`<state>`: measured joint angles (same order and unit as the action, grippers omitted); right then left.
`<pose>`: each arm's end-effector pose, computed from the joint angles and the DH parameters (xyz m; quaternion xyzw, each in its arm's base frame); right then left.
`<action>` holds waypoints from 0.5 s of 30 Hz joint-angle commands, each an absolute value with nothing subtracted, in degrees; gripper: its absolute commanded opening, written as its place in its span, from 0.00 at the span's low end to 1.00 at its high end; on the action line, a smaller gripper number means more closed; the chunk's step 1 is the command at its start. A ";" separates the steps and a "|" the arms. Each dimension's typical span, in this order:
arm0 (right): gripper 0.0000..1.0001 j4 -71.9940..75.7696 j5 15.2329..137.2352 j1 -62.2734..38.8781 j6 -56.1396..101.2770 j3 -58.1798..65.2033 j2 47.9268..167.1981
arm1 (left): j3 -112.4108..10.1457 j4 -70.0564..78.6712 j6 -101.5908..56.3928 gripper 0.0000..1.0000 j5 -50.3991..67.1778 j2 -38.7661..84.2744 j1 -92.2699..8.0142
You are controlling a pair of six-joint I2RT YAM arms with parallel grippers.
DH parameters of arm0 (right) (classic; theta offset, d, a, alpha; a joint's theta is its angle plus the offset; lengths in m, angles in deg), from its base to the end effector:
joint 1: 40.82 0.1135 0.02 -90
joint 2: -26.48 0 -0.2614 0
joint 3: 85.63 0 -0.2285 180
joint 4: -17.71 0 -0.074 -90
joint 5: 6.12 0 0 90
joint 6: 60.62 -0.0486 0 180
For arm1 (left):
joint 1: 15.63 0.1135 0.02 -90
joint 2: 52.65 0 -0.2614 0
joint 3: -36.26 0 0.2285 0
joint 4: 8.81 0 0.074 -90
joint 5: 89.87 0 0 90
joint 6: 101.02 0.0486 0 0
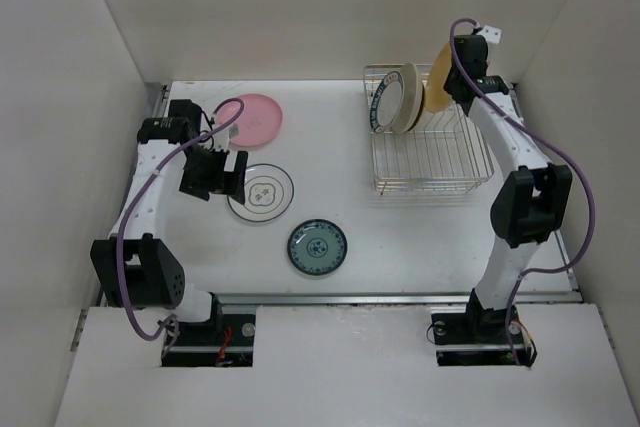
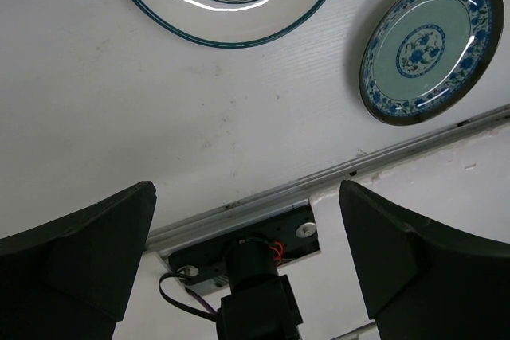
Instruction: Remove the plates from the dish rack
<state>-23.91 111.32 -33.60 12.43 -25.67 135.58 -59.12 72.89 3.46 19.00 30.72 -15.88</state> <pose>0.4300 0.0319 0.3441 0.1885 0.8312 -0.1009 0.5132 0.2549 -0.0168 0.3082 0.1531 0.9593 -0.1386 0.1926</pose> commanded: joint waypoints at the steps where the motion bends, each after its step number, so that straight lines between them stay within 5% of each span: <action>1: 0.00 -23.00 118.49 -32.83 11.28 -26.50 129.67 | -61.32 74.70 3.39 1.00 19.99 28.65 -15.63; 9: 0.00 -18.18 124.22 -32.30 12.50 -18.34 114.04 | -61.32 74.70 3.39 1.00 20.61 28.12 -15.63; 15: 0.00 -13.34 104.66 -28.96 15.31 -7.87 102.69 | -63.25 75.32 4.45 1.00 22.80 27.07 -15.63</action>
